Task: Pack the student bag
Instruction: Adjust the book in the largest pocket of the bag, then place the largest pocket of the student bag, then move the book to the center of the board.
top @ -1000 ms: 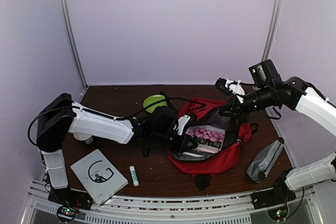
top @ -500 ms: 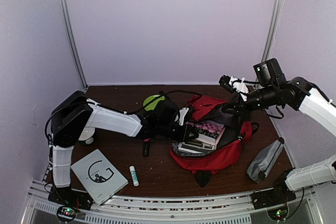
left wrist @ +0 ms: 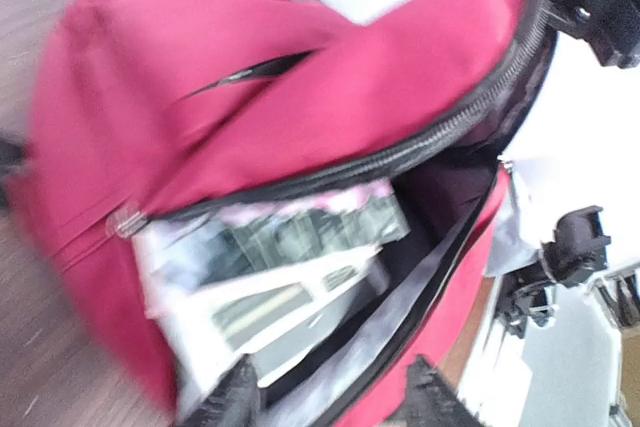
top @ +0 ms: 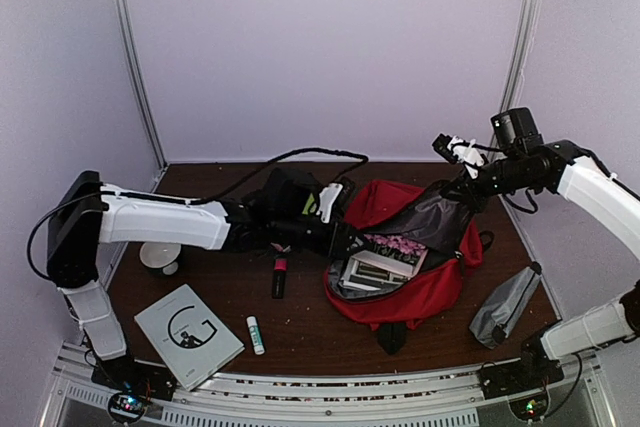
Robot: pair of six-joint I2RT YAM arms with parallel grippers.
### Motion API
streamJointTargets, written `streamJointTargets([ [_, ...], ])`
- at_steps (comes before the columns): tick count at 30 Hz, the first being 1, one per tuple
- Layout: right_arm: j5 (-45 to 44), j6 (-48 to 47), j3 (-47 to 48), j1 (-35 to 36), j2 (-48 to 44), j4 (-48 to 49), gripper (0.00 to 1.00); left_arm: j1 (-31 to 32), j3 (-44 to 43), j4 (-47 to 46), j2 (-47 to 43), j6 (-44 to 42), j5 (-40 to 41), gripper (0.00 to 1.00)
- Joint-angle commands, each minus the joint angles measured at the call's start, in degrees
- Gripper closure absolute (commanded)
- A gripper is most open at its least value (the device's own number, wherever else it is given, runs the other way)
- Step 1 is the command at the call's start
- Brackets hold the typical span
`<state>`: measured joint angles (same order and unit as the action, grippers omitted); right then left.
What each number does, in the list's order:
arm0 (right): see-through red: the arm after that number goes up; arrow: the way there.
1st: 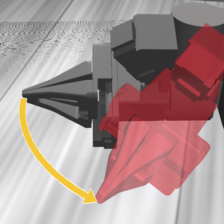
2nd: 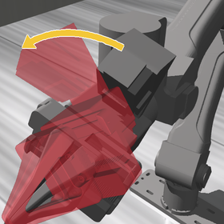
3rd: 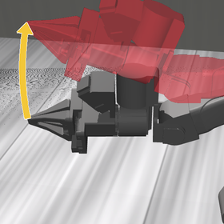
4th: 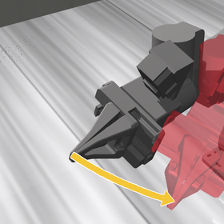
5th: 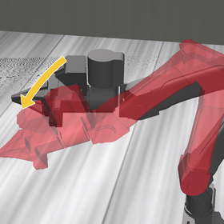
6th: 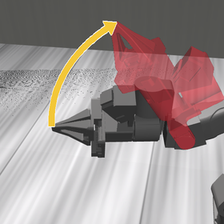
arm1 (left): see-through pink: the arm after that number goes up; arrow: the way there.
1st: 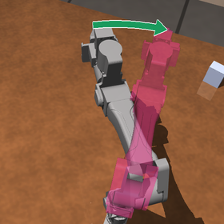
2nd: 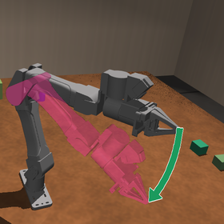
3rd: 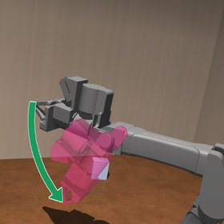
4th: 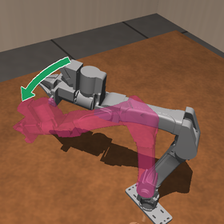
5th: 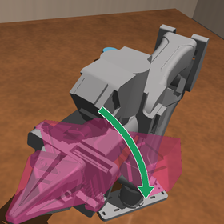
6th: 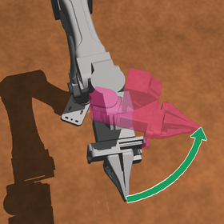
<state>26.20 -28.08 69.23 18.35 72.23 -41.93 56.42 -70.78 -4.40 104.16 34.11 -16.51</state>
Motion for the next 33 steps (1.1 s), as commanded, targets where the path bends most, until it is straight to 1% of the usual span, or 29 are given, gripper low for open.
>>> streamJointTargets([
  [1,4.16,-0.56,-1.96,-0.38,-6.05,2.65,1.00,0.05,5.97,12.60,-9.28,-0.64,15.76,0.41],
  [3,8.61,-1.44,-4.12,0.22,-7.75,1.64,1.00,0.00,8.67,16.62,-13.20,2.07,22.67,0.30],
  [5,12.12,-3.93,-5.42,2.27,-8.22,-2.04,0.95,-0.15,10.62,21.75,-16.89,5.74,28.72,0.21],
  [7,13.82,-6.33,-6.44,4.87,-8.40,-4.61,0.93,-0.54,12.22,26.92,-19.11,10.17,32.33,0.19],
  [9,14.54,-7.50,-7.99,7.77,-8.50,-5.51,0.93,-1.26,14.10,32.27,-22.32,15.23,35.17,0.18],
  [12,13.80,-8.48,-10.24,12.52,-7.98,-5.84,0.93,-2.97,18.98,37.42,-27.74,20.72,36.82,0.17],
  [13,14.18,-8.60,-10.90,13.91,-7.78,-5.90,0.91,-3.71,20.55,38.83,-29.67,22.57,37.05,0.16],
  [15,15.64,-10.64,-11.64,16.94,-7.12,-7.85,0.75,-5.55,24.03,41.49,-33.91,26.61,36.77,0.13],
  [17,16.83,-14.08,-11.04,20.00,-6.31,-11.87,0.61,-6.76,27.93,43.17,-38.69,30.54,36.14,0.13],
  [19,18.11,-16.80,-8.91,22.32,-6.03,-16.11,0.53,-7.68,30.80,46.38,-43.05,33.56,35.57,0.12],
  [22,22.34,-17.58,-4.96,23.55,-5.62,-19.42,0.47,-9.00,33.13,52.71,-49.30,37.07,34.49,0.08],
  [24,24.19,-14.70,-3.21,24.00,-5.08,-16.58,0.46,-10.17,34.78,56.62,-52.65,40.52,32.44,0.06],
  [26,22.99,-7.64,-3.22,24.73,-4.17,-8.55,0.46,-11.48,36.77,59.78,-56.60,43.09,30.19,0.04],
  [28,19.58,2.53,-3.71,25.53,-2.19,0.43,0.45,-12.83,38.91,62.28,-60.31,45.00,28.33,0.03],
  [29,18.37,5.71,-3.63,26.06,-0.59,3.99,0.44,-13.46,39.72,63.91,-61.81,45.83,27.70,0.03],
  [30,17.85,7.88,-2.92,26.63,1.59,6.32,0.44,-14.41,40.40,65.09,-63.08,46.24,27.18,0.02],
  [33,18.46,10.04,1.74,29.64,9.35,7.46,0.44,-17.91,41.61,67.56,-64.32,45.12,25.41,0.02],
])
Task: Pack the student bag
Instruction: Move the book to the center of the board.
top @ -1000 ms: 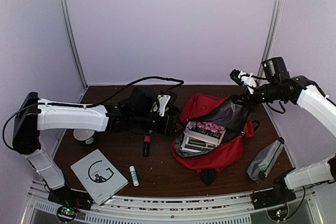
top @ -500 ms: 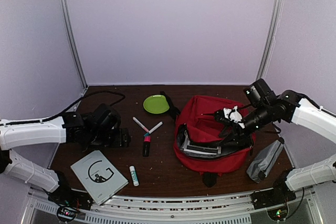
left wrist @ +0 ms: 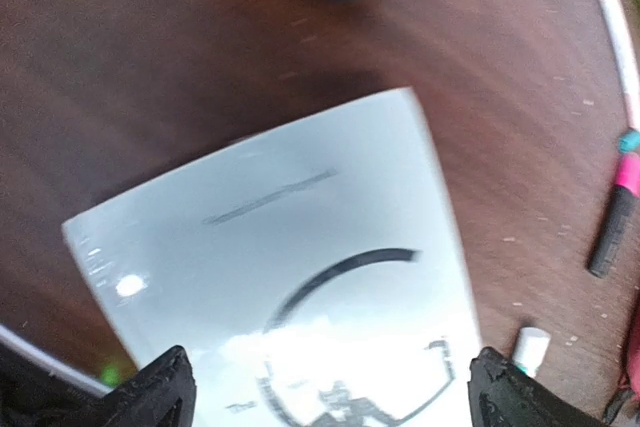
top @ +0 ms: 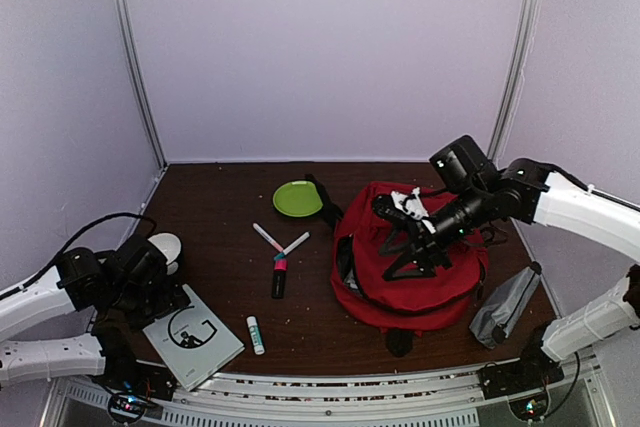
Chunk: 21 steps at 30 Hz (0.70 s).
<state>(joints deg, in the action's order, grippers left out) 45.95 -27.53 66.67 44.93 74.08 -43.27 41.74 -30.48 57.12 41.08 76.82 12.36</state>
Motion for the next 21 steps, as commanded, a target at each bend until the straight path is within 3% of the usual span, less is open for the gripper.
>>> streamJointTargets([
  [1,-1.74,10.17,5.86,4.36,9.74,9.07,0.43,-4.49,1.74,6.30,-0.88,1.86,-4.40,0.02],
  [8,-2.90,10.88,12.94,12.04,19.67,8.65,0.43,-9.87,5.89,3.53,4.79,0.13,-10.97,0.02],
  [14,-4.19,10.02,11.65,13.26,21.18,8.98,0.43,-9.99,2.69,7.87,7.62,-0.57,-9.47,0.02],
  [18,-3.81,13.36,14.57,13.30,26.18,10.86,0.43,-10.45,7.14,2.09,8.27,2.14,-13.85,0.03],
  [21,-4.70,21.82,17.11,13.41,30.28,15.23,0.44,-10.50,10.57,-5.59,7.31,3.15,-14.93,0.06],
])
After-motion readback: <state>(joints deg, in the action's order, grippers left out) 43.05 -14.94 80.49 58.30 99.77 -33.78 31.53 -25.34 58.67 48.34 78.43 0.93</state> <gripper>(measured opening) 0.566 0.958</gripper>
